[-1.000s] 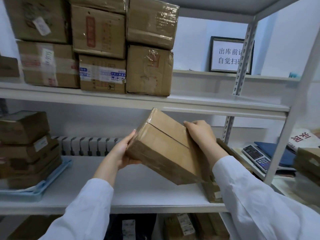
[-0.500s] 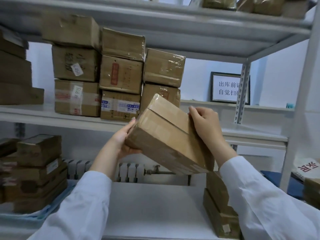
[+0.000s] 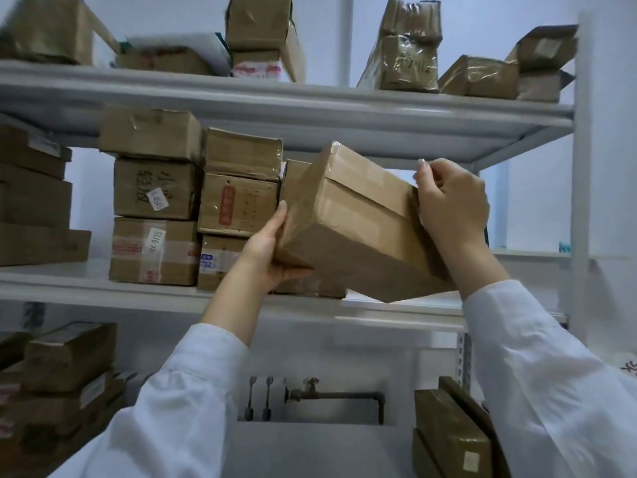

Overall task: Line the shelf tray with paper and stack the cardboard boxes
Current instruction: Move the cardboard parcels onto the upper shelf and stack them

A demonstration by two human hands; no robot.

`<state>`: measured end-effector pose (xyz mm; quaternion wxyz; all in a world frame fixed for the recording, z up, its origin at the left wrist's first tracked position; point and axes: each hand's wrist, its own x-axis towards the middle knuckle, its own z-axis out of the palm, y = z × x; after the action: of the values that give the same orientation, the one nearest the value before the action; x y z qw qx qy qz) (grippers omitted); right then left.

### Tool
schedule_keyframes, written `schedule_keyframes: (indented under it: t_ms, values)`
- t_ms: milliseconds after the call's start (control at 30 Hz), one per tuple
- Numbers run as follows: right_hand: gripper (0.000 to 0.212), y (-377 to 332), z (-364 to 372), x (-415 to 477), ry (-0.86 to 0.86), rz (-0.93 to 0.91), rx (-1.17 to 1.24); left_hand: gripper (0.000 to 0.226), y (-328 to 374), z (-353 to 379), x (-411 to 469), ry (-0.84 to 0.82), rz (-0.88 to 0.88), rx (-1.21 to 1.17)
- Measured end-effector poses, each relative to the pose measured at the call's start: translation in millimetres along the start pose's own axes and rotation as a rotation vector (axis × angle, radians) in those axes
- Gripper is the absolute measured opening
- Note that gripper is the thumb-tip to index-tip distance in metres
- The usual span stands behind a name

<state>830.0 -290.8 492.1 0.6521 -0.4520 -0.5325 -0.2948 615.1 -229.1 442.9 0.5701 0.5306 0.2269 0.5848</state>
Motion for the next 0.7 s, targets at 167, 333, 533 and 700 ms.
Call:
schedule_keyframes:
  t_ms: [167,333,533,700]
  values:
    - [0.039,-5,-15,16,0.126,0.023,0.059,0.034,21,37,8,-0.111,0.151,-0.063]
    - [0.054,3,-9,24,-0.010,0.178,0.109,0.036,35,63,23,-0.130,0.288,-0.056]
    - [0.064,5,16,30,-0.177,0.221,0.433,0.035,47,80,42,-0.072,0.409,-0.058]
    - [0.104,5,32,40,-0.184,0.188,0.642,0.042,59,88,58,0.003,0.477,-0.020]
